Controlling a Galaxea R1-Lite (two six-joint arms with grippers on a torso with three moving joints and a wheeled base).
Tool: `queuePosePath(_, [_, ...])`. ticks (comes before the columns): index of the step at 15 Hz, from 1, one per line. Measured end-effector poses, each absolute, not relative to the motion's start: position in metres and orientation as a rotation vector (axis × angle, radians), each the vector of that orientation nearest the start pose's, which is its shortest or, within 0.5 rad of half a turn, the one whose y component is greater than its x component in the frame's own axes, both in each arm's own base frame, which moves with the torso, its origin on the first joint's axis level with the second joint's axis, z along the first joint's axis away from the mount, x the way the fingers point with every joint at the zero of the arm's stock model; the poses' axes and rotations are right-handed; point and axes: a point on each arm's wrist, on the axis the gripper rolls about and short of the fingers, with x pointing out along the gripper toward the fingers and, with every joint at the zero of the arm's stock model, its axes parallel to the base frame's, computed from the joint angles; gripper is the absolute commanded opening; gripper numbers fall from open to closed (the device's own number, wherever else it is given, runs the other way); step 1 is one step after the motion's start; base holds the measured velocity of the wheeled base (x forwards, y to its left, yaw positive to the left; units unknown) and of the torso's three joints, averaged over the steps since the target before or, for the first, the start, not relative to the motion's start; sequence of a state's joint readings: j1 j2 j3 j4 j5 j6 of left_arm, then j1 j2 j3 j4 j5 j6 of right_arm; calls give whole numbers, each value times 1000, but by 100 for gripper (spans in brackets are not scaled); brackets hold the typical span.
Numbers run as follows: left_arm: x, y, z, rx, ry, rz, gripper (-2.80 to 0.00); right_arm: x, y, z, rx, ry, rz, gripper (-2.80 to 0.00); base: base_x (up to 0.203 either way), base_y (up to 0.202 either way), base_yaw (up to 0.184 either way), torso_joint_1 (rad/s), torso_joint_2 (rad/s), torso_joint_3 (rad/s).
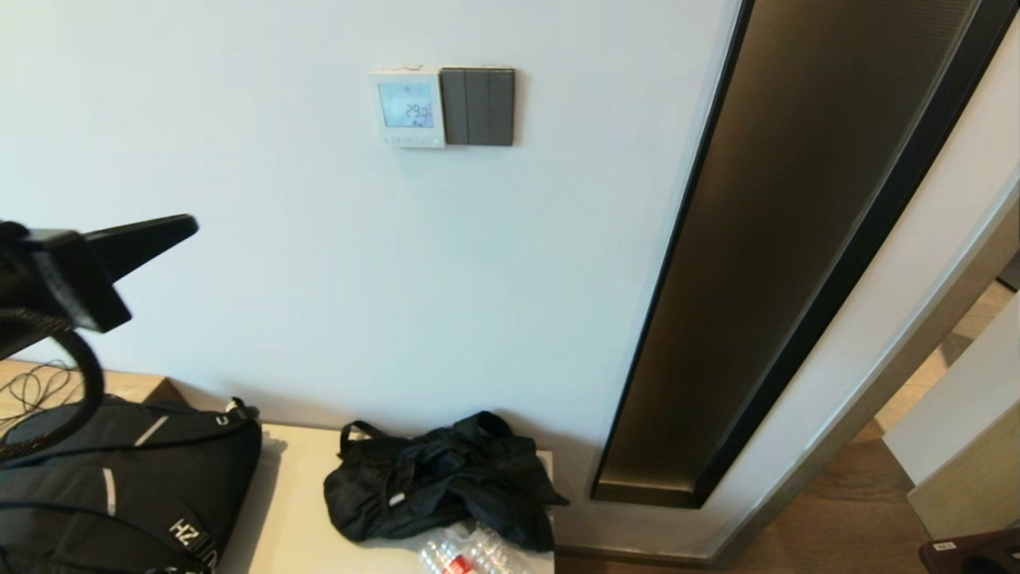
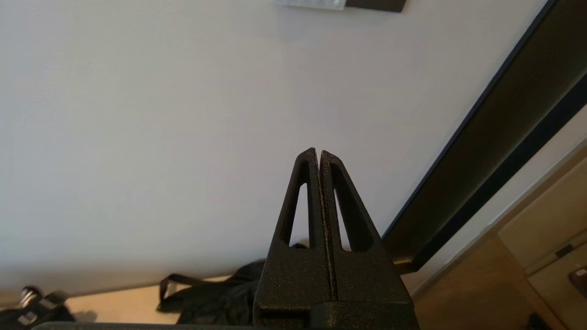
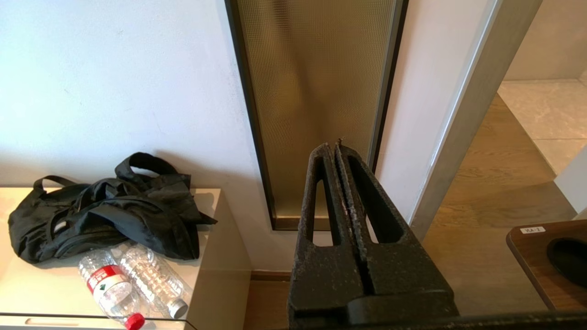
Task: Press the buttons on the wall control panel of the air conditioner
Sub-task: Turn off the central air conditioner
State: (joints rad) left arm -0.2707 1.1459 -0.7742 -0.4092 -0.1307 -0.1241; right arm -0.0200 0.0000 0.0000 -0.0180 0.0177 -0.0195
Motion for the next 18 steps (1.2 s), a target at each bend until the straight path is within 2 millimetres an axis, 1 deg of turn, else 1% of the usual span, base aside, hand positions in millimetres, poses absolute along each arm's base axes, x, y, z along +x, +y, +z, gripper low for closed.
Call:
queuePosePath(3, [200,-89,303,-140,-55,-433,-280,-23,1,77,-20,-18,-3,-280,0,0,0,0,0,0])
queuePosePath(5, [223,-113,311,-153,-76,-448,-280,-23,1,77,-19,-18,-3,-280,0,0,0,0,0,0])
queuePosePath(7, [241,-137,314,-177,-76,-483,-280,-23,1,77,-20,-18,-3,-280,0,0,0,0,0,0])
queuePosePath(9, [255,-158,313,-193,-68,-518,-280,-23,1,77,-20,-18,-3,-280,0,0,0,0,0,0])
queuePosePath(11, [266,-175,310,-195,-70,-546,-280,-23,1,77,-20,-18,-3,-280,0,0,0,0,0,0])
queuePosePath(13, [277,-187,307,-197,-83,-556,-280,-23,1,77,-20,-18,-3,-280,0,0,0,0,0,0])
queuePosePath(15, [290,-198,304,-198,-85,-557,-280,-23,1,77,-20,-18,-3,-280,0,0,0,0,0,0])
queuePosePath(18, [311,-213,293,-196,-88,-553,-280,-23,1,77,-20,-18,-3,-280,0,0,0,0,0,0])
